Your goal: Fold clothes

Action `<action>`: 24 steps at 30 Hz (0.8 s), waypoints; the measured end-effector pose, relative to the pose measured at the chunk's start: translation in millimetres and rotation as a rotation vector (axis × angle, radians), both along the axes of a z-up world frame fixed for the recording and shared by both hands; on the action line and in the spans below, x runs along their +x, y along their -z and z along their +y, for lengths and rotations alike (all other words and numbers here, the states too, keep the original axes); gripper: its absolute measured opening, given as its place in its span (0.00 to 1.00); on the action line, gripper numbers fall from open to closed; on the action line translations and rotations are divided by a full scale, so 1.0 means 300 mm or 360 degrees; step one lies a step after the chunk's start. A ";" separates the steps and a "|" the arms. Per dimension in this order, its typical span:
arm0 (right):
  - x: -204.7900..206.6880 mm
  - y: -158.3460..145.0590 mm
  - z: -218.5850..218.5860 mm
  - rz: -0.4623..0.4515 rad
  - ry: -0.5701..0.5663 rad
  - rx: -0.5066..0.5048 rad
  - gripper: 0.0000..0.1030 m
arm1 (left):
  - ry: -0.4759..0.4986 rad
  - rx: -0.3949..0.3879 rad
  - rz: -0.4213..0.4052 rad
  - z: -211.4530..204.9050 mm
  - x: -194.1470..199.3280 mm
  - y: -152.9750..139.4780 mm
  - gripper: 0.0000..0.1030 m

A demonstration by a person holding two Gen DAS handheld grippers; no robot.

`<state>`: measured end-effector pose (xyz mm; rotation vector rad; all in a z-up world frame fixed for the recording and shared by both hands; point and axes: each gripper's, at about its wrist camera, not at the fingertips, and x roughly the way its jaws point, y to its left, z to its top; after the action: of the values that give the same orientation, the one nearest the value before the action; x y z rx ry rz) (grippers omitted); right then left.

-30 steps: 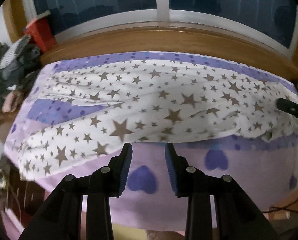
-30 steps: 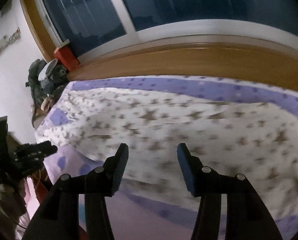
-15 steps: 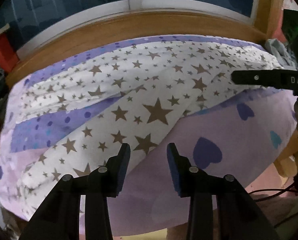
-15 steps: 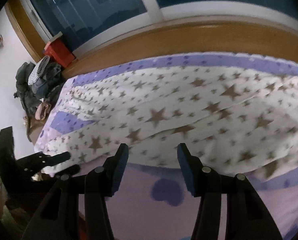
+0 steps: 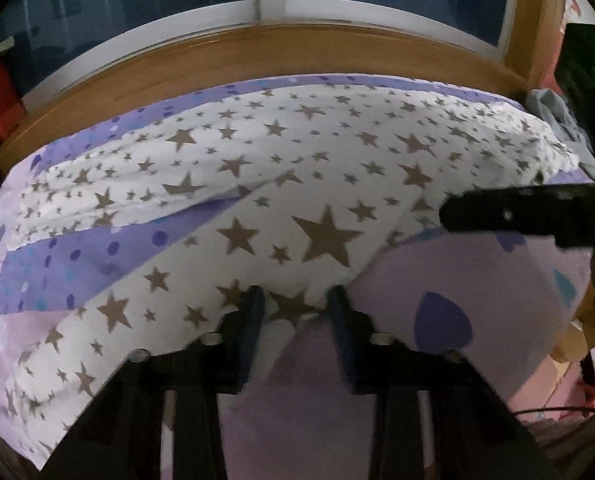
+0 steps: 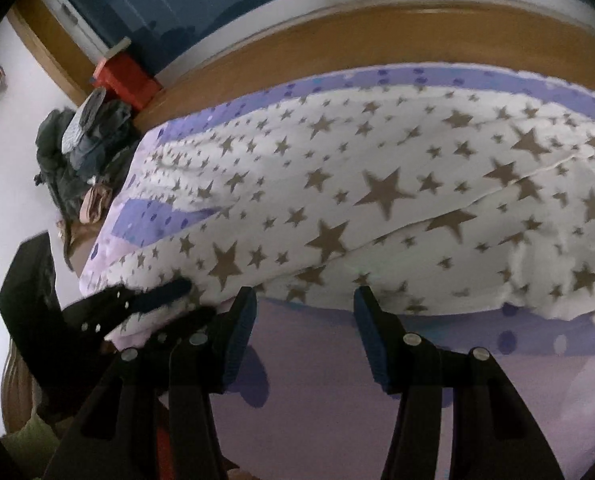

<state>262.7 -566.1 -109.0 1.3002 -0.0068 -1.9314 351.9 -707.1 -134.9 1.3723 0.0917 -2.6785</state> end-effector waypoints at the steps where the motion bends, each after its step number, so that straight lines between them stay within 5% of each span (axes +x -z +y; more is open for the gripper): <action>1: 0.003 0.003 -0.008 -0.0008 -0.0010 -0.0003 0.50 | 0.0001 0.0015 0.0004 -0.006 0.000 -0.004 0.10; 13: -0.090 0.083 -0.096 -0.0552 -0.0024 -0.0390 0.50 | -0.0017 0.0055 0.0095 -0.035 0.012 -0.096 0.05; 17: -0.123 0.092 -0.154 -0.0557 -0.0020 -0.0388 0.50 | -0.0055 0.0097 0.0096 -0.045 0.015 -0.090 0.05; 18: -0.128 0.092 -0.166 -0.0551 -0.0023 -0.0386 0.42 | -0.0067 0.0098 0.0098 -0.044 0.019 -0.090 0.05; 19: -0.132 0.089 -0.178 -0.0545 -0.0031 -0.0387 0.18 | -0.0079 0.0099 0.0101 -0.044 0.022 -0.089 0.05; 20: -0.135 0.087 -0.187 -0.0541 -0.0046 -0.0387 0.09 | -0.0091 0.0099 0.0103 -0.043 0.025 -0.089 0.05; 22: -0.140 0.084 -0.193 -0.0553 -0.0057 -0.0387 0.06 | -0.0110 0.0105 0.0107 -0.045 0.030 -0.087 0.07; 24: -0.144 0.070 -0.192 -0.0555 -0.0058 -0.0409 0.05 | -0.0117 0.0099 0.0099 -0.043 0.033 -0.083 0.25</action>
<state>219.3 -623.8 -130.1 1.4299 -0.3899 -1.5910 361.9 -720.1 -110.0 1.2760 0.2294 -2.6790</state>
